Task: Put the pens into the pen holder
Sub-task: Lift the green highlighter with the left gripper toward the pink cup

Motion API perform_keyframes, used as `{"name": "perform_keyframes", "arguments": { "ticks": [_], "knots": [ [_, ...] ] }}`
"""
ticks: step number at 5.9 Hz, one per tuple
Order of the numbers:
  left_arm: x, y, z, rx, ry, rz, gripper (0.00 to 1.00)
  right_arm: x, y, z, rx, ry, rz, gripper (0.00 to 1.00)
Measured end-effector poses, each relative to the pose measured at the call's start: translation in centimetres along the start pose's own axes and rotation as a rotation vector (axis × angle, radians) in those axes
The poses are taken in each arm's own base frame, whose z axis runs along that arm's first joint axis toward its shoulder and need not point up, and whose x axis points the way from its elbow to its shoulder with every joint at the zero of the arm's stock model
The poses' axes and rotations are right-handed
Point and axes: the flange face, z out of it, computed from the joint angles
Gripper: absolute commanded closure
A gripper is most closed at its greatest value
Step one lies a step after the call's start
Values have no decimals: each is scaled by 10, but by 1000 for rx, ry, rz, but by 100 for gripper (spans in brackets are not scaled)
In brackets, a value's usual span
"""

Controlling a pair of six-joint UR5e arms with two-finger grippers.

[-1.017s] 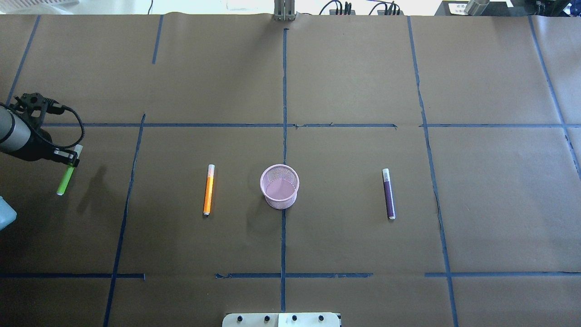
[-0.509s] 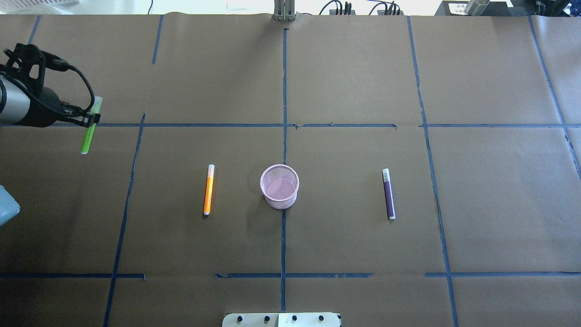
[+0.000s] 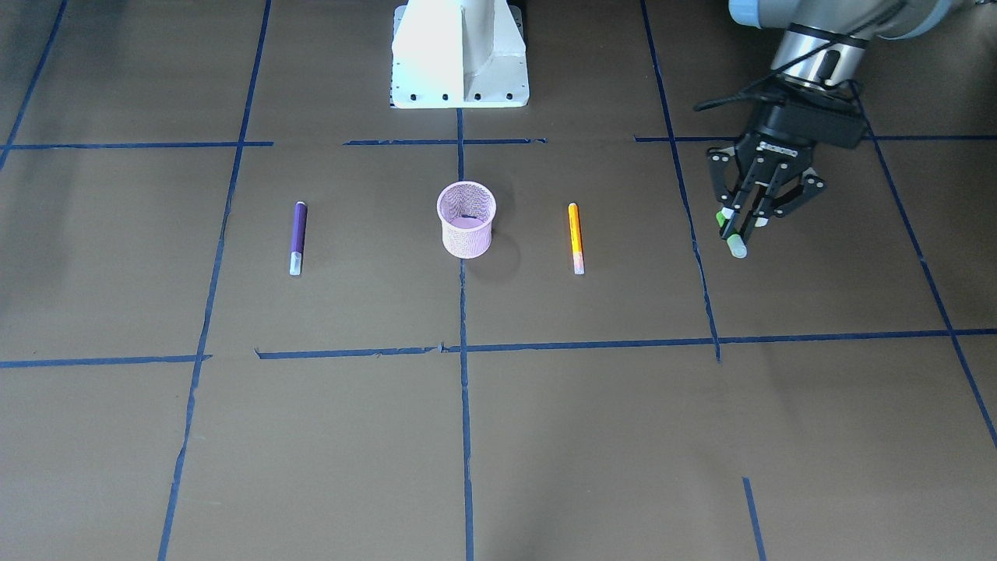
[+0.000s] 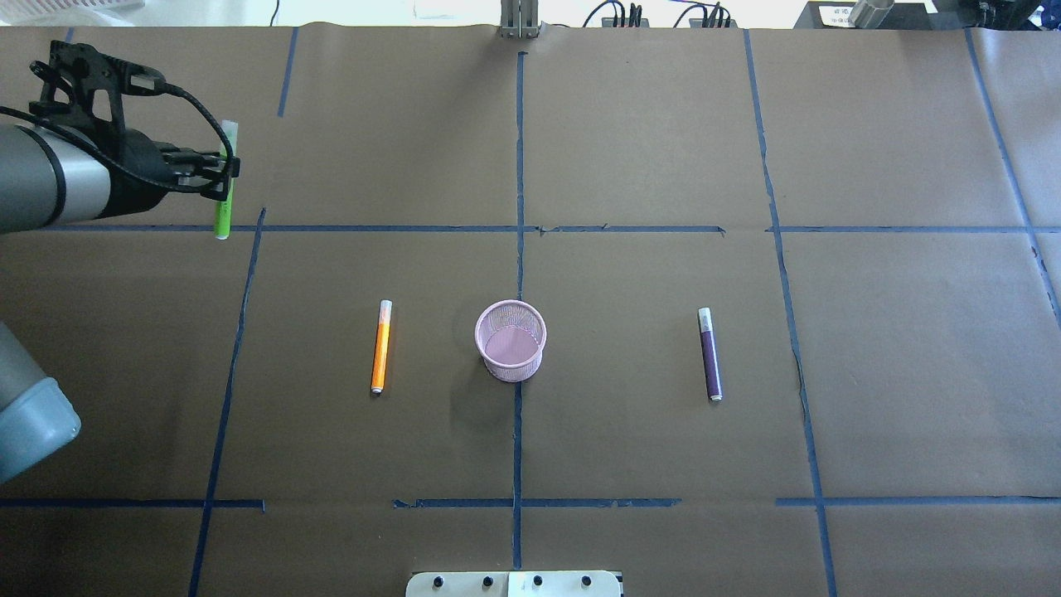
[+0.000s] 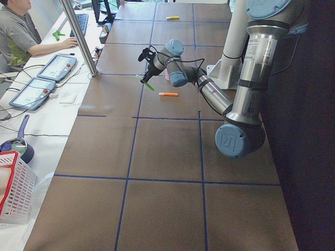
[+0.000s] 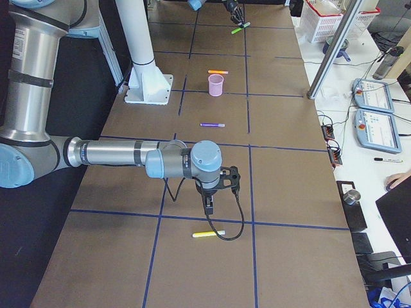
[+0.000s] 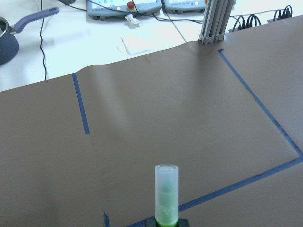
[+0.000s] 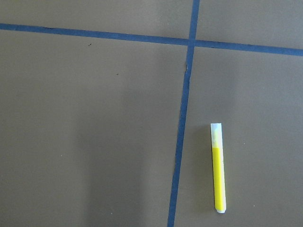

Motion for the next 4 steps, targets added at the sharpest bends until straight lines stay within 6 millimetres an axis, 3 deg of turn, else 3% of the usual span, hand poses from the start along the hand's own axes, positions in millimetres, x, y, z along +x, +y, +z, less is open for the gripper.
{"name": "perform_keyframes", "arguments": {
  "ticks": [2, 4],
  "knots": [
    [65, 24, 6, 90, -8, -174, 100, 0, 0, 0, -1, 0, 1, 0],
    [145, 39, 7, 141, -34, -281, 100, 1, 0, 1, -2, 0, 2, 0]
  ]
}}
